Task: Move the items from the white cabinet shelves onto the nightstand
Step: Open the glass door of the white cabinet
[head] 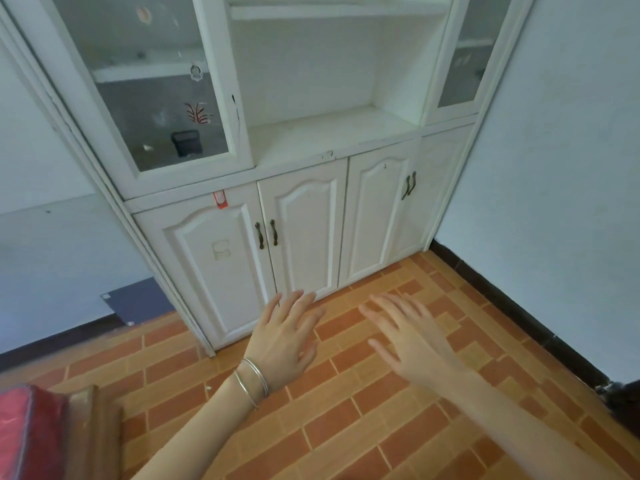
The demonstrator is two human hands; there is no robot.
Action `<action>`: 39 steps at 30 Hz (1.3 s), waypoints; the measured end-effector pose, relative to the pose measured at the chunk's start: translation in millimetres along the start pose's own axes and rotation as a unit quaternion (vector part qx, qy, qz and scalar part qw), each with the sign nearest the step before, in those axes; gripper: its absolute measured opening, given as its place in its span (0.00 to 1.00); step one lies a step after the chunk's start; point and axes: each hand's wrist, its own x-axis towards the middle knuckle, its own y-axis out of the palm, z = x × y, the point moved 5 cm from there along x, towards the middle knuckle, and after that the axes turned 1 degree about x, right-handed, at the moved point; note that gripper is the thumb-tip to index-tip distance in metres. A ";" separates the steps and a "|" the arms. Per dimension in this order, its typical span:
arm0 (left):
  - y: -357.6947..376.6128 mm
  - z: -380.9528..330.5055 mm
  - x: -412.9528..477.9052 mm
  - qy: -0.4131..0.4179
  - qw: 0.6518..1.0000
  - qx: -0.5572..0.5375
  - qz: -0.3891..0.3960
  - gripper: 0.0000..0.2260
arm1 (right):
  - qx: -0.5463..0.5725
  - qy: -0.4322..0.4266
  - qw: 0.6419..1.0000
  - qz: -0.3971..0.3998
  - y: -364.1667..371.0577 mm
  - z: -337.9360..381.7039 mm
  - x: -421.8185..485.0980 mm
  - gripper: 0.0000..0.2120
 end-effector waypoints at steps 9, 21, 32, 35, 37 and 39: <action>38.8 64.2 74.9 -0.022 0.999 0.027 0.014 0.22 | 0.031 -0.040 0.998 -0.023 24.3 -44.5 113.2 0.22; 33.1 183.4 227.6 -0.120 0.987 0.097 -0.053 0.21 | 0.016 -0.164 0.981 -0.099 17.0 -131.4 320.1 0.22; -32.1 288.3 360.2 -0.175 0.959 0.201 -0.096 0.22 | 0.020 -0.265 0.944 -0.198 -40.9 -157.2 504.7 0.22; -57.0 314.5 381.4 -0.152 0.952 0.238 -0.121 0.22 | 0.022 -0.283 0.930 -0.235 -60.4 -156.7 543.7 0.21; -76.4 334.5 396.8 -0.144 0.945 0.261 -0.133 0.21 | 0.019 -0.289 0.920 -0.263 -75.9 -156.7 571.4 0.21; -95.6 353.7 412.1 -0.132 0.940 0.281 -0.143 0.21 | 0.008 -0.290 0.914 -0.283 -90.5 -155.9 598.1 0.21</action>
